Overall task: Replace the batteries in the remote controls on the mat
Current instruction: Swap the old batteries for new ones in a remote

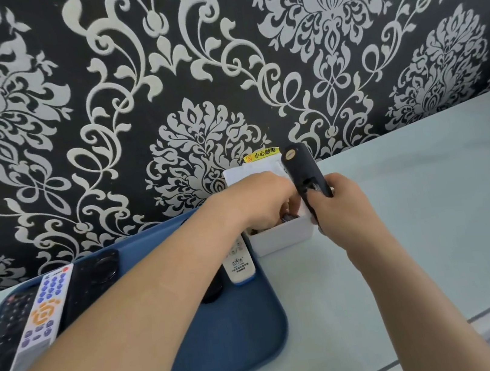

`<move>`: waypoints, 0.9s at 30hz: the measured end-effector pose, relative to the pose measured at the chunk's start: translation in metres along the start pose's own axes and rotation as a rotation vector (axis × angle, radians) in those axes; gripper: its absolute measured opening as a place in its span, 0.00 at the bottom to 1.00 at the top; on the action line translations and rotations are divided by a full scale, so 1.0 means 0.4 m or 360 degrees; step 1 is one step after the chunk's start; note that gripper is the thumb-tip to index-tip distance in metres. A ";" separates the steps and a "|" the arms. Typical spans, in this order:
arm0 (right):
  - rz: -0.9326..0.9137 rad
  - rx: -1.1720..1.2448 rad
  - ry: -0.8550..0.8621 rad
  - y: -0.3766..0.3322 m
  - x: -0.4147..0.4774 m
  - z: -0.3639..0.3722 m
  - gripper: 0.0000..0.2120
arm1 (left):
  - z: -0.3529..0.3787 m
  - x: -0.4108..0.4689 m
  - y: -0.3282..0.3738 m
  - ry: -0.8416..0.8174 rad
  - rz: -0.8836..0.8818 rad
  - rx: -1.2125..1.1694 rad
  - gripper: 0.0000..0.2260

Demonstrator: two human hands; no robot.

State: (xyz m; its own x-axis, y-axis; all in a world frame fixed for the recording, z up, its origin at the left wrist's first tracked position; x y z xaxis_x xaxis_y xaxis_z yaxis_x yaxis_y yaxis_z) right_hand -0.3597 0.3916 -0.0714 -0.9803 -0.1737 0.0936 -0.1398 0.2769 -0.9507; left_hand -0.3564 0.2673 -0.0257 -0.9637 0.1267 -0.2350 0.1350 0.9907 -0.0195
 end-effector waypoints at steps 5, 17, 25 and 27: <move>-0.0025 -0.0045 -0.0035 -0.004 -0.003 0.003 0.06 | 0.014 -0.008 -0.018 0.0010 0.0019 0.0166 0.13; -0.0080 -0.0154 -0.0025 -0.011 -0.005 0.007 0.05 | 0.010 -0.015 0.005 0.0062 0.0081 0.0513 0.13; -0.0092 -0.0209 -0.0016 -0.022 -0.007 0.012 0.06 | 0.009 -0.033 -0.045 0.0141 -0.0033 -0.0139 0.14; -0.0090 -0.0212 -0.0024 -0.022 -0.008 0.014 0.06 | 0.012 -0.044 -0.034 0.0038 0.0010 -0.0200 0.16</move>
State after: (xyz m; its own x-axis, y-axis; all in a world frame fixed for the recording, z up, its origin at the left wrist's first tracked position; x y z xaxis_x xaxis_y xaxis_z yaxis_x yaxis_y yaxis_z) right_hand -0.3545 0.3844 -0.0648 -0.9683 -0.2065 0.1403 -0.2129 0.3890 -0.8963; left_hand -0.3403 0.2514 -0.0259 -0.9684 0.1326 -0.2114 0.1127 0.9882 0.1040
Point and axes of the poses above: each hand's wrist, its own x-axis towards the middle knuckle, its own z-axis out of the palm, y = z × x, the point moved 3 cm from there along x, towards the middle knuckle, and after that the axes turned 6 degrees about -z, right-handed, at the moved point
